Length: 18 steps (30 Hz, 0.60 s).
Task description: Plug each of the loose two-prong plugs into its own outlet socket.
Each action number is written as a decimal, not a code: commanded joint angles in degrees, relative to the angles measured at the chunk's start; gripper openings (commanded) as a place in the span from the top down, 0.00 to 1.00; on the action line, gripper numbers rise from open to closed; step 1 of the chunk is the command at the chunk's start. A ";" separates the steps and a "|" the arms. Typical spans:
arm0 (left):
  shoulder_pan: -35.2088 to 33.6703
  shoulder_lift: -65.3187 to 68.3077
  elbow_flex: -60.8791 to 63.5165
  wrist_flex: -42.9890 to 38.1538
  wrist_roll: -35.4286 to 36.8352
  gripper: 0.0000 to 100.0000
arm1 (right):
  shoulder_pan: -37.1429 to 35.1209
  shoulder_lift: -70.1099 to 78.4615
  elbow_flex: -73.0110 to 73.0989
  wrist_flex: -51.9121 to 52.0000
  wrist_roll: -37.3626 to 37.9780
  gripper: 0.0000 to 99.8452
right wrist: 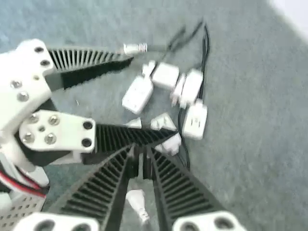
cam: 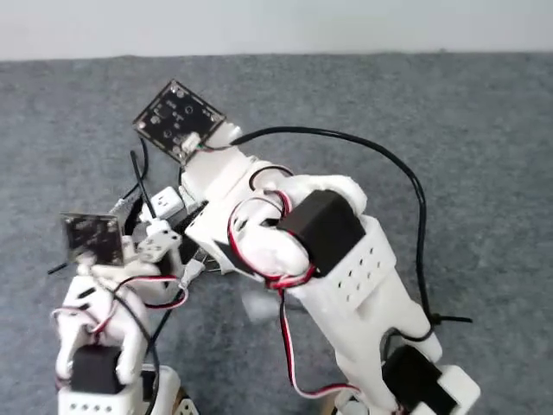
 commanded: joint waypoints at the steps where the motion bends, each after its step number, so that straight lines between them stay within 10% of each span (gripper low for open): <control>1: 0.44 0.09 -0.48 -0.70 -0.62 0.64 | -0.66 -1.71 -0.88 1.89 0.53 0.99; 18: -14.95 0.18 3.03 0.26 -0.53 0.64 | 10.51 -1.63 35.08 -3.03 0.53 0.99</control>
